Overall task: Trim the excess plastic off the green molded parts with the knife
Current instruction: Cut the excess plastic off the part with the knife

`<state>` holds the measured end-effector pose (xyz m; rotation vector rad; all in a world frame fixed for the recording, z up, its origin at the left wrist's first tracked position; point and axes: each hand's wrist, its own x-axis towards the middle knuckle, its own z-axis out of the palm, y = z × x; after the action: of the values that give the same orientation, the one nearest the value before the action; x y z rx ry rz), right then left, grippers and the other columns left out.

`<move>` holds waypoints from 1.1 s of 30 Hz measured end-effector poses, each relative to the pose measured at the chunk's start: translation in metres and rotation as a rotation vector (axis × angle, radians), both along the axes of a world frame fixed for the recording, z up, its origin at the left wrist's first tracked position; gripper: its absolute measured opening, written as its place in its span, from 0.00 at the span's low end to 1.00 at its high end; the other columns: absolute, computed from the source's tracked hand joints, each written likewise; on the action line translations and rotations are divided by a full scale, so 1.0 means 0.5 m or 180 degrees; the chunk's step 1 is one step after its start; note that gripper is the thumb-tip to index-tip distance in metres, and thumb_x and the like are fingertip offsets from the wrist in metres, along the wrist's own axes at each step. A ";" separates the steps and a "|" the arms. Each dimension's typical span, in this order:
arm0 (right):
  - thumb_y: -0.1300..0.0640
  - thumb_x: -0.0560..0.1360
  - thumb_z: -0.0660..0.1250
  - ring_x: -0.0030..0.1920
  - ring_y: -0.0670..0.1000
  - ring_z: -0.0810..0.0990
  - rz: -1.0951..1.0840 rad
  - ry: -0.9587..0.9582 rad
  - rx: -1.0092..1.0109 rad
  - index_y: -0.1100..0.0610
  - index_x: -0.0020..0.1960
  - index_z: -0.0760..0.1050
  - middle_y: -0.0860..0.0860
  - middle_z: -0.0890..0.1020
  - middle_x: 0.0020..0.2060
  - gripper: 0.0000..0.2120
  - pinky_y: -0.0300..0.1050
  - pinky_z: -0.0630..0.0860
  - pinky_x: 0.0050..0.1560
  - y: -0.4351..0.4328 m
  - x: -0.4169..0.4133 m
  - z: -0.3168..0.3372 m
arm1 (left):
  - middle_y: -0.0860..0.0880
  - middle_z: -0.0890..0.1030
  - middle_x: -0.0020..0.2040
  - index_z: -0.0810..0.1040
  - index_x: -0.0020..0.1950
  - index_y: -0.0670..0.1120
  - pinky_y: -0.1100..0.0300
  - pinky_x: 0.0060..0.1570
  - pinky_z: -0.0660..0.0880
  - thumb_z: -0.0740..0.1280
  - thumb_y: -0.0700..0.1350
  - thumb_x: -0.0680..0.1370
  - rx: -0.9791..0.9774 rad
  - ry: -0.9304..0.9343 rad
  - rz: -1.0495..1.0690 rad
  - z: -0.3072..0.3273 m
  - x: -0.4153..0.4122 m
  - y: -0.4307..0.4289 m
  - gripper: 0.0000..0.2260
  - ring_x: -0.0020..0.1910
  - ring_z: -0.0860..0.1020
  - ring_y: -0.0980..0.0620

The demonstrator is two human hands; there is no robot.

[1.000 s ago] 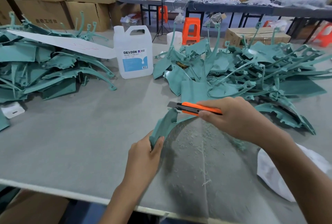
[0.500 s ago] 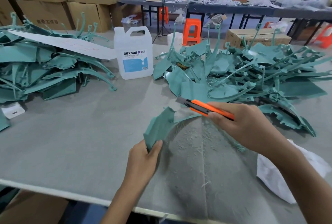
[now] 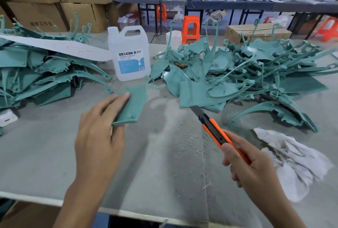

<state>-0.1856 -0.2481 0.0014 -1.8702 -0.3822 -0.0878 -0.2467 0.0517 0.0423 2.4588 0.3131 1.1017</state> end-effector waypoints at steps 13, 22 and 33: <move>0.41 0.77 0.66 0.32 0.44 0.78 0.0425 0.0217 0.0392 0.33 0.62 0.73 0.52 0.84 0.39 0.14 0.37 0.74 0.35 0.075 -0.047 -0.107 | 0.45 0.74 0.72 0.77 0.71 0.56 0.41 0.54 0.73 0.72 0.33 0.71 0.0804 0.1665 0.0234 -0.067 0.041 -0.041 0.31 0.71 0.69 0.38; 0.40 0.79 0.63 0.39 0.46 0.82 0.0750 0.0175 -0.0201 0.33 0.66 0.71 0.44 0.82 0.39 0.16 0.34 0.75 0.41 0.076 -0.028 -0.125 | 0.45 0.73 0.73 0.76 0.72 0.56 0.40 0.58 0.70 0.68 0.31 0.74 0.0603 0.1529 0.0213 -0.058 0.043 -0.027 0.30 0.71 0.67 0.38; 0.28 0.77 0.56 0.34 0.46 0.80 0.0380 -0.0073 -0.0103 0.33 0.68 0.70 0.44 0.81 0.37 0.23 0.40 0.76 0.36 0.092 -0.028 -0.145 | 0.45 0.75 0.71 0.78 0.70 0.56 0.40 0.57 0.71 0.66 0.32 0.75 0.0453 0.1369 0.0153 -0.039 0.035 -0.015 0.28 0.67 0.68 0.37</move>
<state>-0.1997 -0.2021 -0.0711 -1.8752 -0.5130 -0.0223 -0.2294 0.0444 0.0229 2.8185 0.4357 0.6189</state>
